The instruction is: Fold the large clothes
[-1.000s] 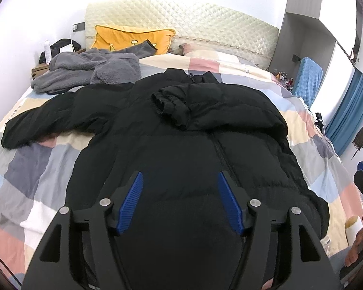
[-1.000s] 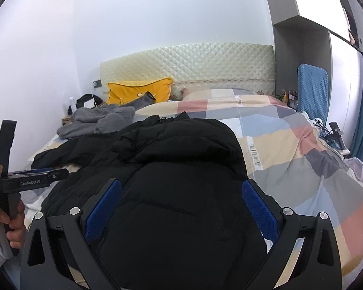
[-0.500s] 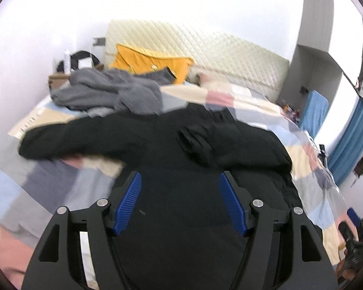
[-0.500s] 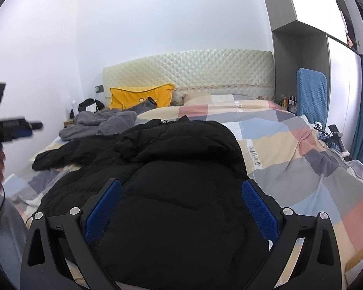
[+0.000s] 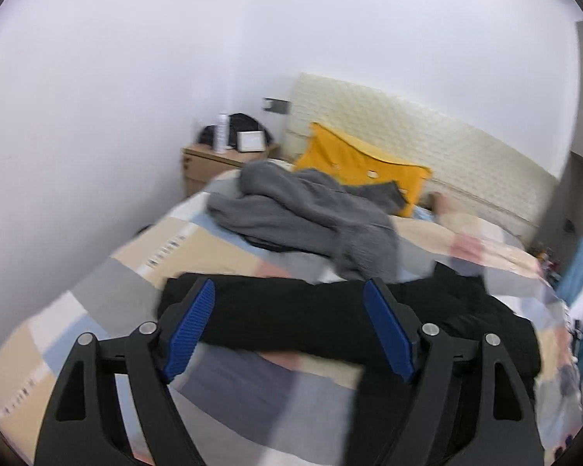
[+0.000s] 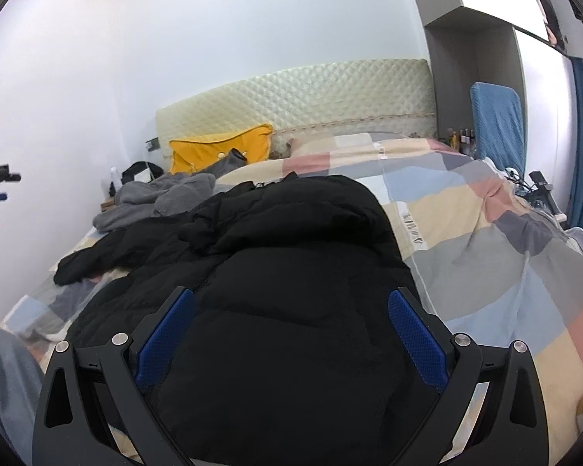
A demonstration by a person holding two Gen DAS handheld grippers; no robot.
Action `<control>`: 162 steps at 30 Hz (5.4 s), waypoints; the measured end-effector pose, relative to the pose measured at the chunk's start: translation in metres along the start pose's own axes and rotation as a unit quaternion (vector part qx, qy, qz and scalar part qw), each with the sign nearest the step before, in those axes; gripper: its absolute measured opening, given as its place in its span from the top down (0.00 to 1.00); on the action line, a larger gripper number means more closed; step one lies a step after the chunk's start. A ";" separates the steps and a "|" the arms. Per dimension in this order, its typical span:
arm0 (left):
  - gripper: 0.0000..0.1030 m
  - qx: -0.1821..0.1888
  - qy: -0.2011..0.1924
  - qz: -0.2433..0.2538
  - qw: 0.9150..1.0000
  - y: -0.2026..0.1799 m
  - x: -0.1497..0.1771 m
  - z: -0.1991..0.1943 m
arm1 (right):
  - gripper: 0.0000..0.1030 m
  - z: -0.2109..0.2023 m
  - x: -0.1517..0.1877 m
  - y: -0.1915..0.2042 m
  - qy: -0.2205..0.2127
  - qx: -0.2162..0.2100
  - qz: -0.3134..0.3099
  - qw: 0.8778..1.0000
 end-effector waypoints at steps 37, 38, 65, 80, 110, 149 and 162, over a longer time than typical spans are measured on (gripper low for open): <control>0.48 -0.022 0.210 -0.269 0.940 0.219 0.099 0.310 | 0.03 0.079 0.002 0.043 0.098 0.070 -0.016 0.993; 0.53 -0.026 0.208 -0.269 0.940 0.219 0.097 0.312 | 0.03 0.079 0.002 0.043 0.098 0.070 -0.017 0.993; 0.99 -0.047 0.054 -0.134 0.988 0.069 -0.059 0.143 | 0.01 0.046 -0.011 0.035 0.054 0.018 -0.032 0.998; 0.98 0.022 -0.016 -0.012 1.000 -0.128 -0.088 0.059 | 0.01 0.024 -0.027 0.002 0.014 -0.002 -0.039 0.999; 0.98 0.219 0.115 0.160 0.956 -0.478 0.168 0.090 | 0.01 0.033 -0.020 -0.071 0.006 0.015 -0.017 1.000; 0.03 0.204 0.167 0.248 0.932 -0.510 0.281 0.118 | 0.01 0.076 -0.001 -0.093 0.022 0.026 0.020 0.999; 0.03 0.212 0.088 0.192 0.954 -0.385 0.163 0.034 | 0.01 0.064 -0.017 -0.054 0.008 0.018 -0.027 0.999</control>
Point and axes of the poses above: each gripper's, at about its wrist camera, not at the fingertips, and z roughly the way its jaws point, y to its left, x to its underside, the point moved 4 cm from there along z, roughly the way its jaws point, and after that the axes turned 11 degrees about -z, right-handed, at the moved point
